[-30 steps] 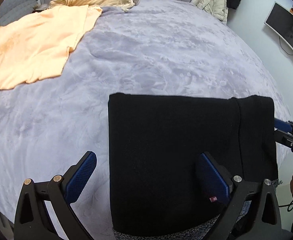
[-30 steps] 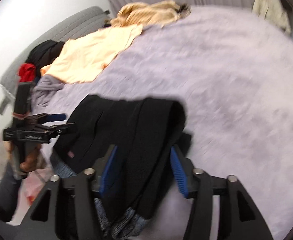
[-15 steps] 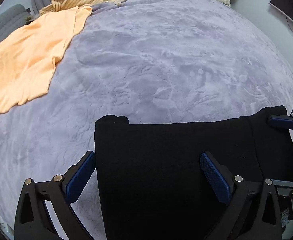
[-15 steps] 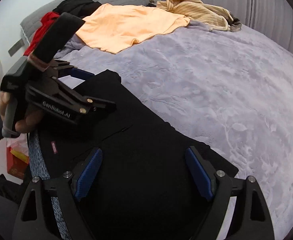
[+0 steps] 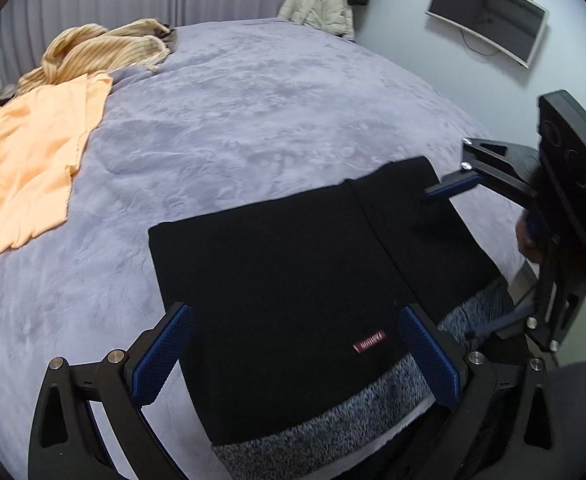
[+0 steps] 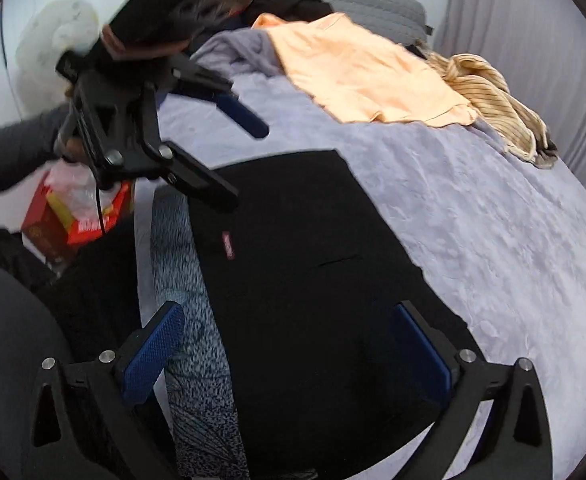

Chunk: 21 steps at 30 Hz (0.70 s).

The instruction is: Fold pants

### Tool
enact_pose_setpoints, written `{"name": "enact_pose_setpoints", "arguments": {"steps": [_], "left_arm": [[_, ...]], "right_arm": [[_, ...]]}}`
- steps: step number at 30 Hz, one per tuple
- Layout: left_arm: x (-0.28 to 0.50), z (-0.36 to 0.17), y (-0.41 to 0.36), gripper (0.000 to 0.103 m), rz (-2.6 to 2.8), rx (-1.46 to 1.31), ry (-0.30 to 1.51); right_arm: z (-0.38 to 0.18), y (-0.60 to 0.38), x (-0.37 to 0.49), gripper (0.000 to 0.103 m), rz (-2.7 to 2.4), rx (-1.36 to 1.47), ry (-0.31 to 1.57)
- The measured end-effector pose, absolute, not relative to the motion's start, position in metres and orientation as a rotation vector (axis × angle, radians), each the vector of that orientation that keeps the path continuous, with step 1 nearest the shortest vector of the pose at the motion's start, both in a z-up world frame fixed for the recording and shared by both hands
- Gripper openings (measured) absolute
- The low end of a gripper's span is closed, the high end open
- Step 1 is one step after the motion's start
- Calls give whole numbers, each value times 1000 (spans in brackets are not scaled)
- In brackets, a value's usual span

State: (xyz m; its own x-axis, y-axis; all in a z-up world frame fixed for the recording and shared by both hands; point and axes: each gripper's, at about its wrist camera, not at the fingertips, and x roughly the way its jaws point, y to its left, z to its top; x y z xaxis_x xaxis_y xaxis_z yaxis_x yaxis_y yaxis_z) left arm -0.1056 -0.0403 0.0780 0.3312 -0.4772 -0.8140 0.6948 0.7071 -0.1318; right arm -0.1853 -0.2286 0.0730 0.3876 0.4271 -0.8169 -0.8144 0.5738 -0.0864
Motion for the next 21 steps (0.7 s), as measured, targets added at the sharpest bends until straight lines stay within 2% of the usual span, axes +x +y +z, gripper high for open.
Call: {"name": "enact_pose_setpoints", "arguments": {"steps": [3, 8, 13, 17, 21], "left_arm": [[-122, 58, -44, 103, -761, 379, 982], [-122, 30, -32, 103, -736, 380, 1055], [-126, 62, -18, 103, -750, 341, 963], [-115, 93, -21, 103, -818, 283, 878], [-101, 88, -55, 103, -886, 354, 894]], "right_arm": [[41, -228, -194, 103, 811, -679, 921], [38, -263, -200, 103, 803, -569, 949], [49, -275, -205, 103, 807, -553, 976], [84, -275, -192, 103, 843, -492, 862], [80, -250, -161, 103, 852, -527, 860]]}}
